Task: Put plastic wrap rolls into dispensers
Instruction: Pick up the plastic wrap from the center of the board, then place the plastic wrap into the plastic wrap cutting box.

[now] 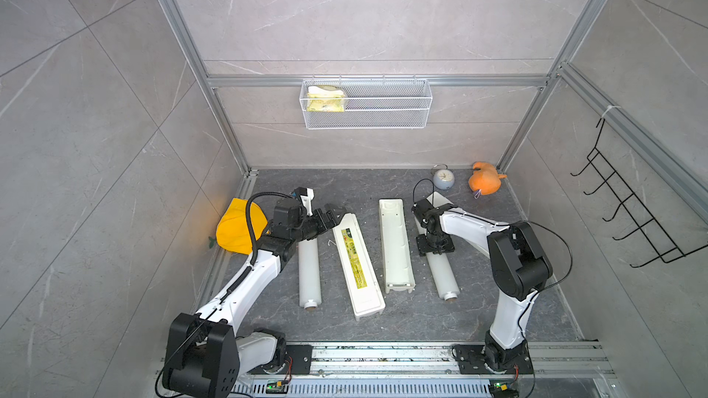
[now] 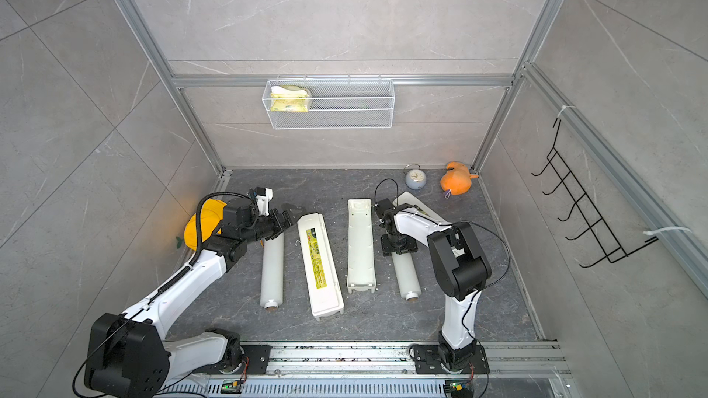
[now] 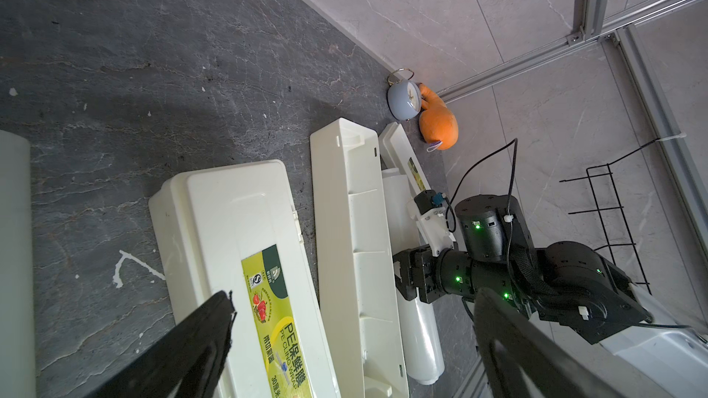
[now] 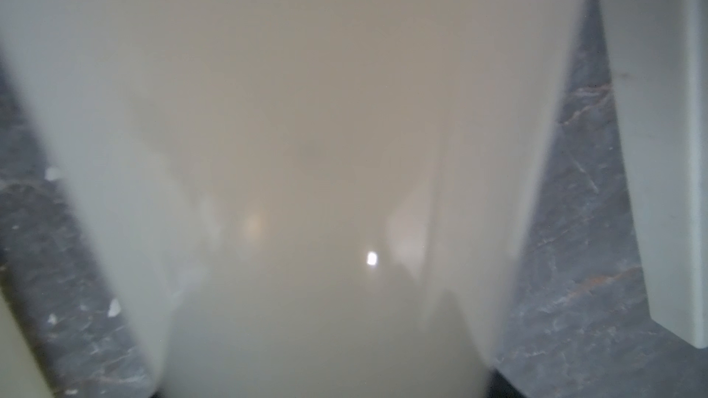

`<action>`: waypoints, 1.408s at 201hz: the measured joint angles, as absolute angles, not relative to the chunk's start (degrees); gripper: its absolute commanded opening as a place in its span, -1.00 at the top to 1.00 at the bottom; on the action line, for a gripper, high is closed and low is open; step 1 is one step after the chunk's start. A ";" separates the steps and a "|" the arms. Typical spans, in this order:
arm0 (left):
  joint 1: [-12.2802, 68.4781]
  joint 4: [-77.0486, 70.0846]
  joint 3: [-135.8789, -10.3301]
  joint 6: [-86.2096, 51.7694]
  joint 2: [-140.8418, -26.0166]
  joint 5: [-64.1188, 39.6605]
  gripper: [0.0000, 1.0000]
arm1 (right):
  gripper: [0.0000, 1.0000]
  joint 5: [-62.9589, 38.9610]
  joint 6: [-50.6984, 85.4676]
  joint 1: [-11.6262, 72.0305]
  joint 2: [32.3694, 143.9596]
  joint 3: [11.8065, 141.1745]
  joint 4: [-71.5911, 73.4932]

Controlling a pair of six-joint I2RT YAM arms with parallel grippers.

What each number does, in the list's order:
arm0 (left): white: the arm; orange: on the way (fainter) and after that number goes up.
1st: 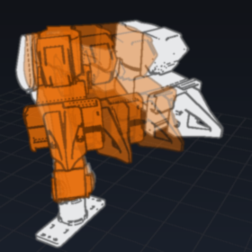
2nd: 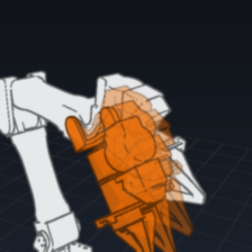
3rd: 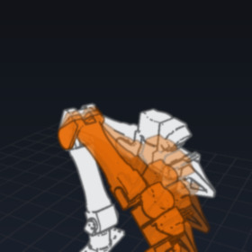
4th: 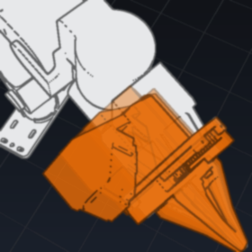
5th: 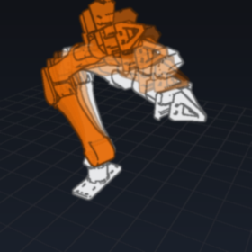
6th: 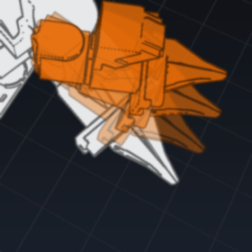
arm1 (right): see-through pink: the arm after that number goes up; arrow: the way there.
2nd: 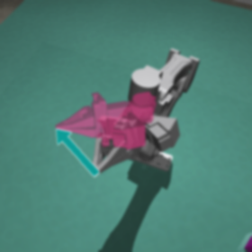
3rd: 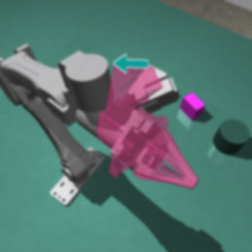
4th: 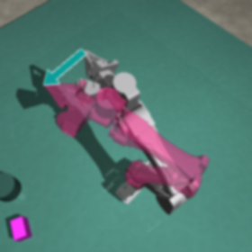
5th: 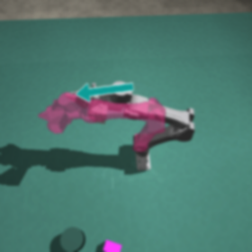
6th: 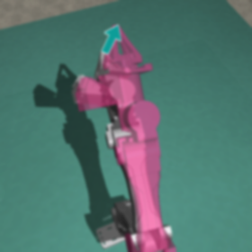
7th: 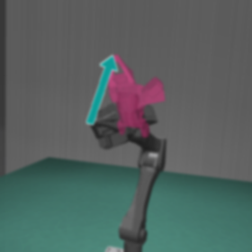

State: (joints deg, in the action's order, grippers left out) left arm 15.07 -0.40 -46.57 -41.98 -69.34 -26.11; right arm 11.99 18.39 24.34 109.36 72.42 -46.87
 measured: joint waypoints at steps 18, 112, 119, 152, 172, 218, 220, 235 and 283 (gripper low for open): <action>15.07 -0.30 -46.59 -41.95 -69.34 -26.11 -0.99 | -0.30 11.53 18.70 24.32 109.32 72.60 -46.92; 13.82 0.01 -46.59 -41.78 -69.25 -26.17 -0.99 | -0.21 2.13 23.38 23.77 100.84 82.70 -51.62; 13.72 -0.01 -46.59 -41.78 -69.23 -26.20 -0.99 | -0.21 0.97 23.73 23.77 100.73 84.29 -51.70; 12.93 -0.01 -46.57 -41.78 -69.12 -26.74 -0.99 | -0.20 -2.35 25.56 25.30 101.73 91.59 -52.93; 12.53 -0.03 -46.57 -41.78 -69.12 -27.27 -0.99 | -0.20 -2.59 26.41 27.79 104.68 96.31 -53.52; 12.47 -0.27 -45.28 -41.78 -67.96 -27.59 -0.99 | -0.20 -2.35 28.80 32.10 110.61 98.37 -53.23; 12.47 -0.27 -45.21 -41.78 -67.92 -27.59 -0.99 | -0.20 -2.28 28.86 32.18 110.87 98.37 -53.25; 12.36 -0.34 -44.36 -41.78 -67.57 -27.62 -0.99 | -0.20 -1.91 29.41 32.67 112.49 98.37 -53.25; 11.29 -0.43 -43.31 -41.80 -66.98 -27.73 -0.99 | -0.21 -0.89 31.14 33.63 115.26 97.95 -52.84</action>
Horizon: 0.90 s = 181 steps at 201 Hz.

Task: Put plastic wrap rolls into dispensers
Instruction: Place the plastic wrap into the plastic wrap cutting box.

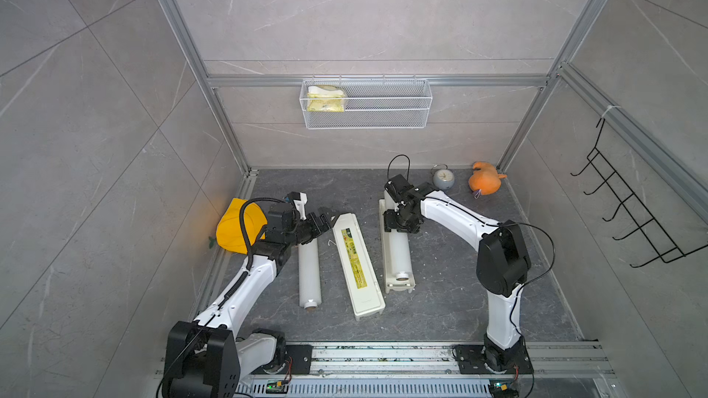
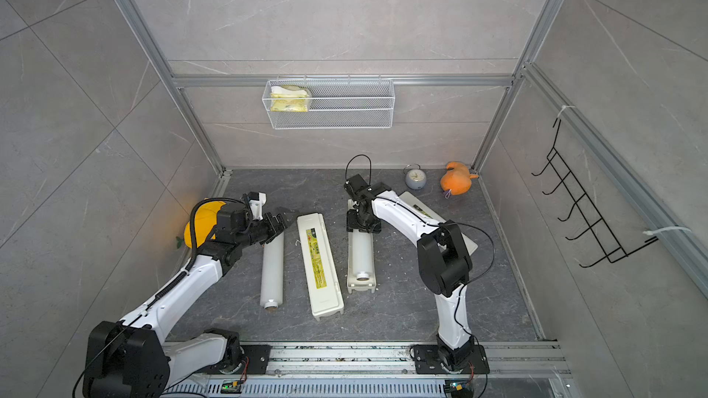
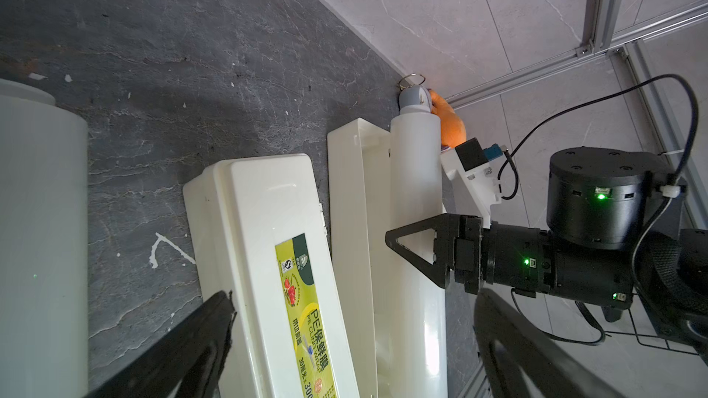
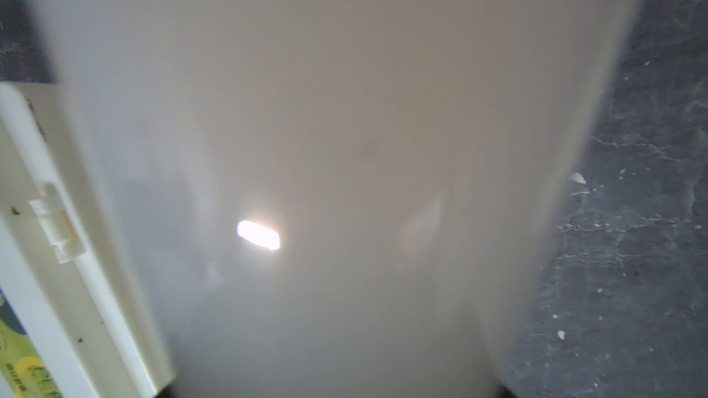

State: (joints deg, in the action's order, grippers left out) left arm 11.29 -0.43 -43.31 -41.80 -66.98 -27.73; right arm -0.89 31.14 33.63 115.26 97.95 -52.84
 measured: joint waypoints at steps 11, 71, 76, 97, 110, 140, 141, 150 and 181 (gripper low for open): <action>11.09 -0.54 -43.16 -41.80 -66.74 -27.86 -0.99 | -0.21 -0.69 31.48 33.93 115.66 97.78 -52.80; 10.11 -1.06 -42.06 -41.82 -66.06 -28.93 -0.99 | -0.26 0.69 32.01 35.05 117.58 95.88 -52.05; 10.07 -1.08 -42.06 -41.82 -66.02 -28.95 -0.99 | -0.28 0.73 32.01 35.05 117.80 95.85 -52.01; 9.96 -1.34 -42.06 -41.85 -65.80 -29.06 -0.99 | -0.40 0.78 32.01 35.09 118.72 95.64 -51.40; 9.96 -1.34 -42.06 -41.85 -65.63 -29.08 -0.99 | -0.47 0.64 31.97 35.14 119.17 95.35 -51.05; 9.96 -1.34 -42.06 -41.85 -65.28 -29.08 -0.99 | -0.59 0.64 31.97 35.14 119.15 95.37 -50.59; 9.96 -1.34 -42.06 -41.87 -65.28 -29.08 -0.99 | -0.59 0.64 31.99 35.14 119.15 95.37 -50.59; 9.96 -1.34 -42.06 -41.85 -65.25 -29.08 -0.99 | -0.61 0.67 31.92 35.14 119.15 95.37 -50.59; 9.89 -1.32 -42.06 -41.87 -65.21 -29.08 -0.99 | -0.66 0.84 31.16 35.14 118.80 95.57 -50.74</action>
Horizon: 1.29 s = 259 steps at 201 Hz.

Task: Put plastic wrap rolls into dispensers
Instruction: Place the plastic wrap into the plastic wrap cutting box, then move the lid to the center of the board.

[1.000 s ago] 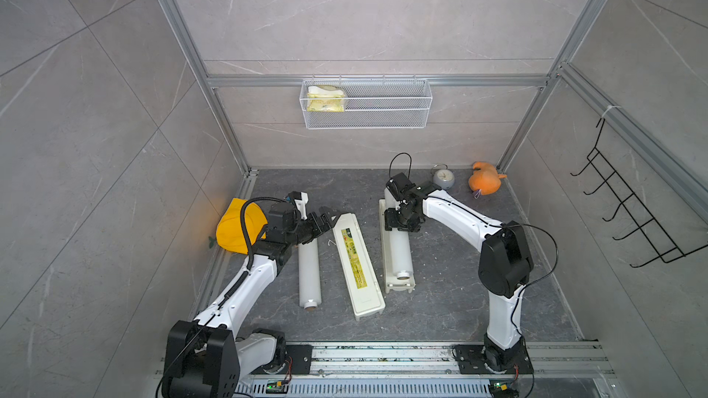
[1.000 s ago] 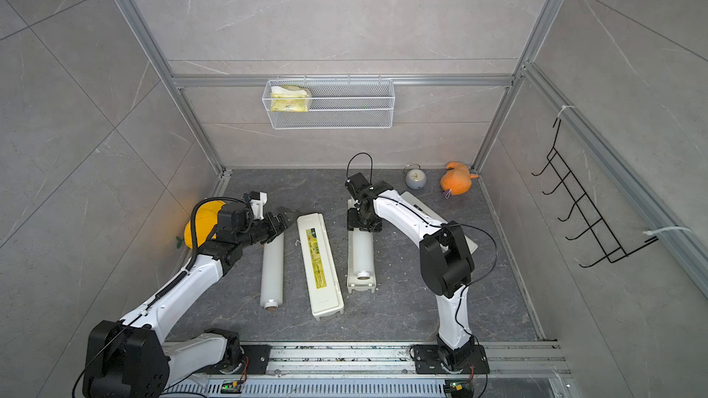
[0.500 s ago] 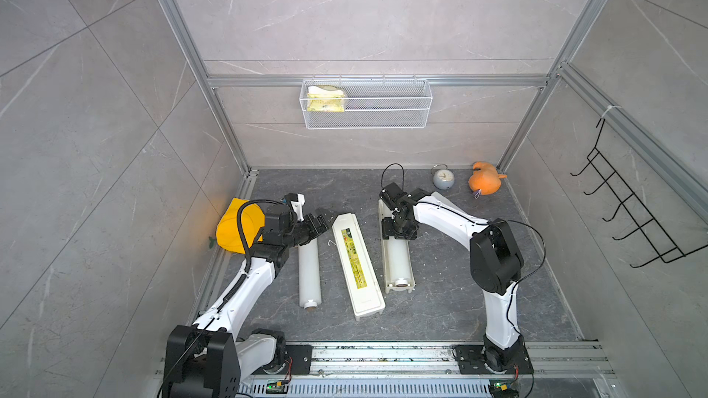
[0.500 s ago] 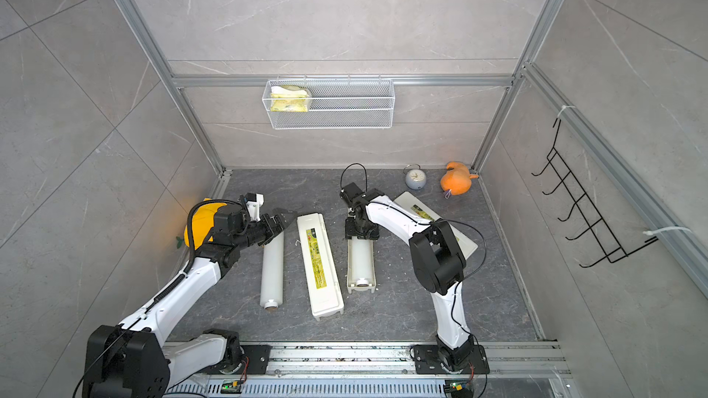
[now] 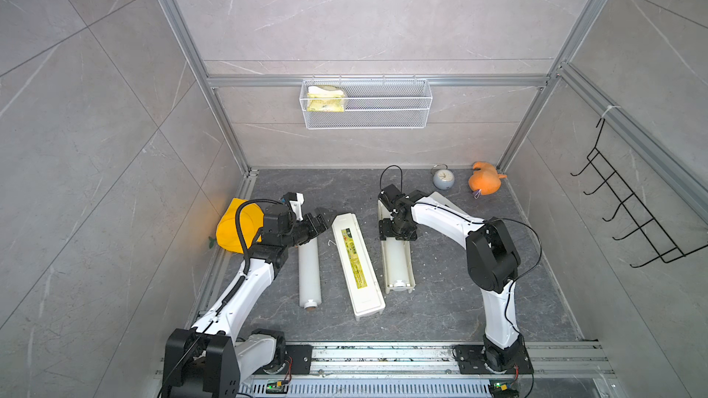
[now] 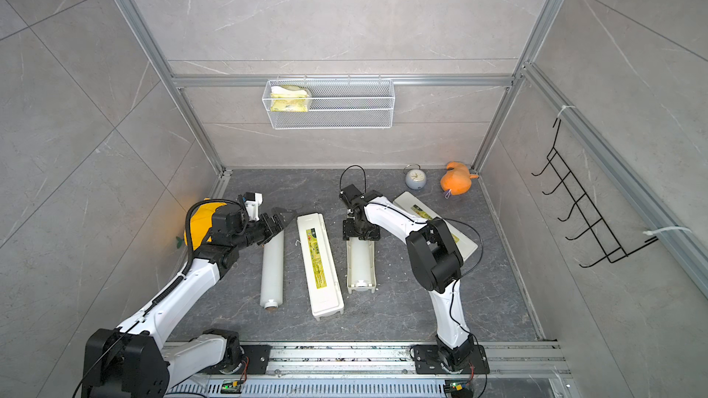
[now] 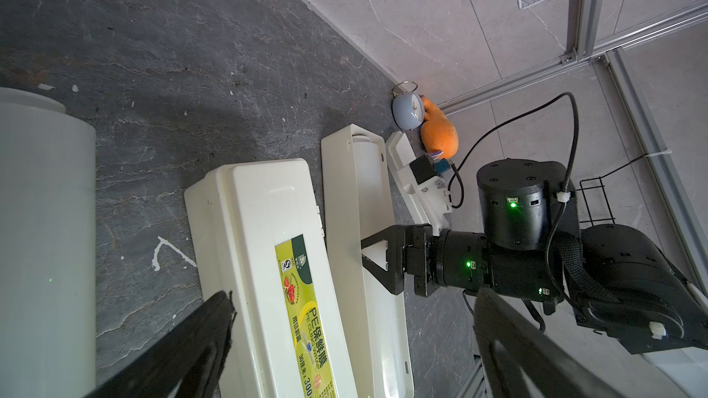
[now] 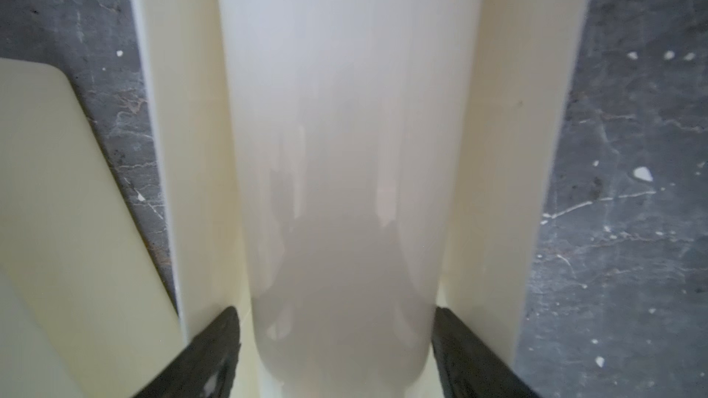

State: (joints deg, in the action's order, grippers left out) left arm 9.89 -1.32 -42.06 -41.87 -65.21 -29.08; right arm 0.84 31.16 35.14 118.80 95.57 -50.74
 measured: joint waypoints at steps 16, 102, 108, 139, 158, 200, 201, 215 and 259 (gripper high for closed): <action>9.87 -1.23 -42.09 -41.85 -65.21 -29.06 -0.99 | -0.78 1.26 28.93 35.14 117.80 96.03 -51.59; 13.13 2.22 -45.21 -41.82 -67.72 -27.59 -0.98 | -0.99 0.84 3.81 22.31 104.31 93.10 -52.18; 13.87 2.22 -45.76 -41.82 -68.07 -27.24 -0.98 | -0.99 0.93 1.83 19.94 104.31 92.55 -52.16; 17.52 2.55 -49.08 -42.00 -71.46 -25.47 -0.98 | -0.98 2.79 -9.23 13.10 105.95 91.11 -51.53; 19.25 2.70 -51.42 -42.22 -74.35 -24.69 -0.98 | -1.00 1.56 -15.64 9.85 107.35 90.61 -49.25; 20.82 4.45 -57.91 -42.26 -80.20 -24.03 -0.98 | -1.00 -2.09 -26.65 0.75 112.71 93.12 -46.89; 20.82 4.47 -58.11 -42.24 -80.38 -24.01 -0.98 | -1.00 -2.15 -26.81 0.62 112.90 93.25 -46.87; 20.86 4.82 -59.81 -42.24 -81.82 -24.01 -0.98 | -1.00 -2.74 -28.97 -1.19 116.27 95.57 -46.57; 20.91 5.17 -63.88 -42.26 -86.59 -24.05 -0.97 | -1.00 -6.52 -32.49 -4.14 122.89 97.34 -46.70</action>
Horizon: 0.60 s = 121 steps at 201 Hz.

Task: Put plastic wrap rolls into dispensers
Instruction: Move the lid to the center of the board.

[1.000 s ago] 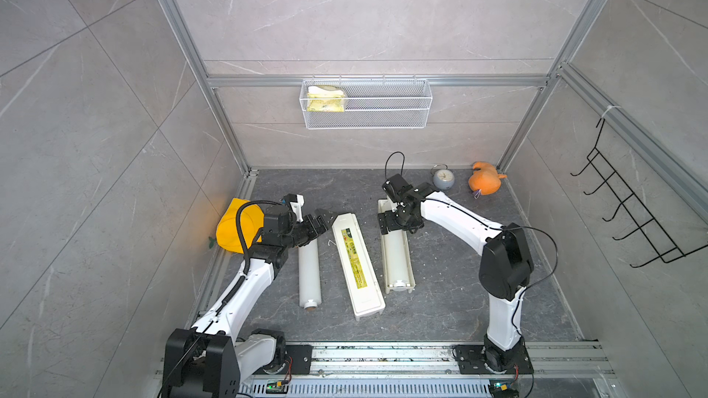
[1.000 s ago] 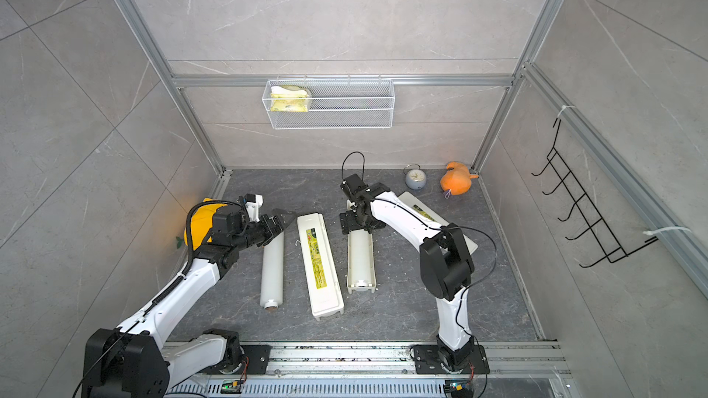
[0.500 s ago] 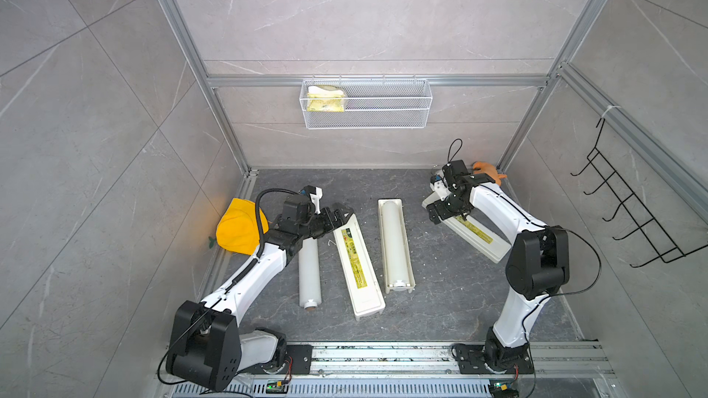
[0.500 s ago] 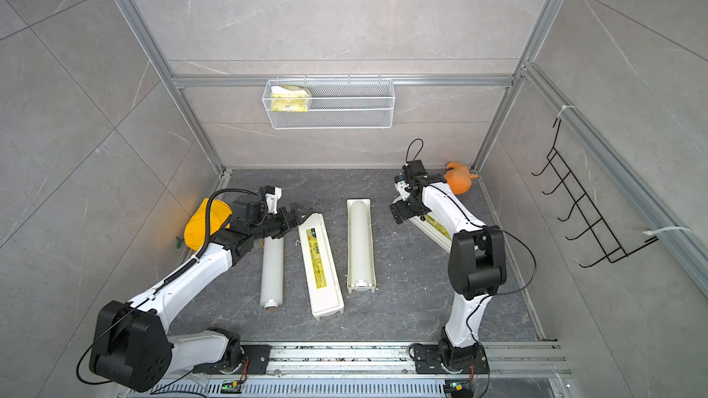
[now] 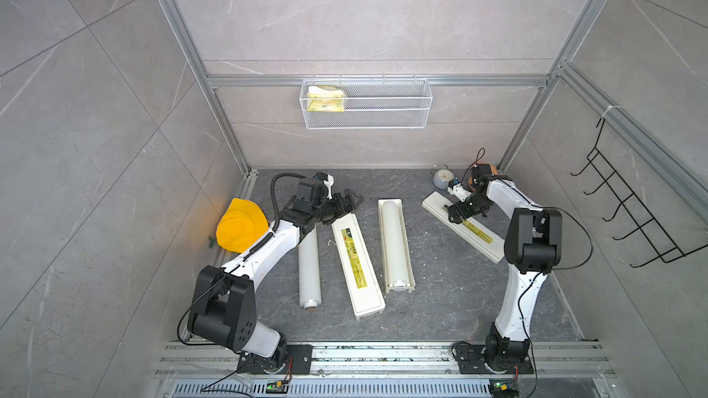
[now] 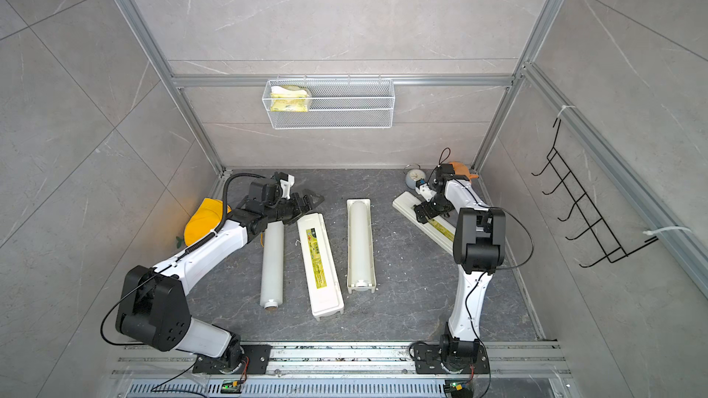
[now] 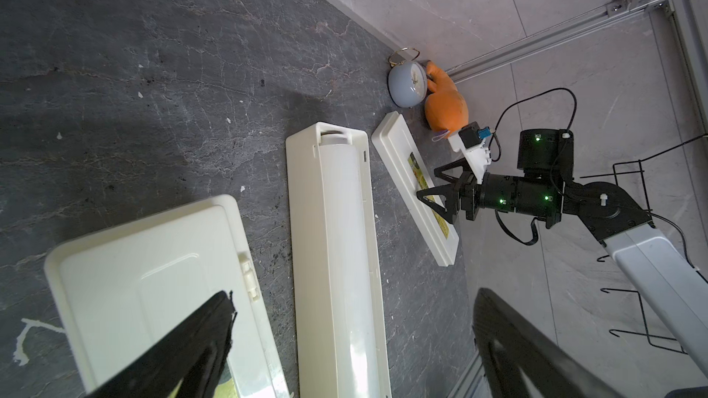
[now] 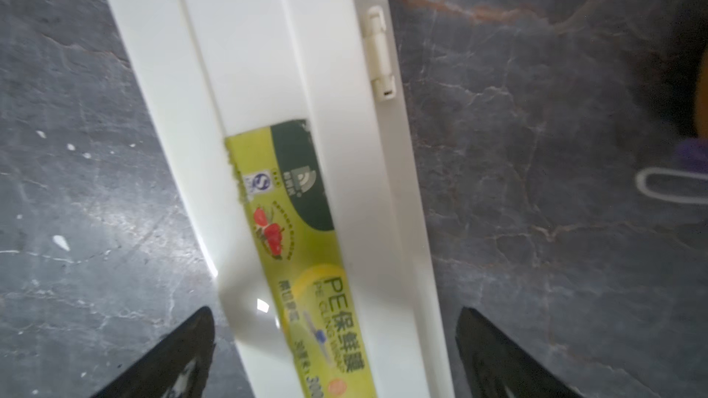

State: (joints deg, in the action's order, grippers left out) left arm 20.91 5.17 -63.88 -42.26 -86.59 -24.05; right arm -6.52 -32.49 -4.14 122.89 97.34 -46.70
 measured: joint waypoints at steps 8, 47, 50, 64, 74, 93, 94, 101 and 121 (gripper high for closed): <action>20.93 5.17 -64.45 -42.26 -87.46 -24.05 -0.98 | -1.00 -6.76 -32.71 -4.29 123.90 97.62 -46.94; 21.04 5.74 -65.14 -42.26 -89.01 -24.05 -0.97 | -1.00 -8.43 -32.67 -4.23 125.38 98.37 -49.28; 21.08 5.76 -65.14 -42.28 -89.01 -24.05 -0.97 | -1.00 -8.45 -32.42 -4.12 125.38 98.37 -49.50; 21.23 5.85 -65.12 -42.26 -89.01 -24.05 -0.97 | -1.00 -8.32 -30.22 -3.42 125.38 98.35 -50.59; 21.30 5.89 -65.12 -42.28 -88.99 -24.05 -0.97 | -1.00 -7.97 -27.86 -2.68 125.38 98.37 -51.55; 21.37 5.72 -64.64 -42.46 -88.64 -24.05 -0.97 | -1.00 -6.48 -22.35 -0.73 125.38 97.93 -52.84; 21.39 5.67 -64.55 -42.46 -88.60 -24.05 -0.97 | -1.00 -6.33 -21.93 -0.58 125.38 97.82 -52.86; 21.39 5.61 -64.10 -42.61 -88.25 -24.08 -0.97 | -1.00 -5.54 -19.66 0.25 125.36 97.08 -52.71; 21.39 5.52 -61.91 -42.70 -86.32 -24.08 -0.97 | -1.00 -2.52 -11.77 2.72 123.85 93.71 -51.22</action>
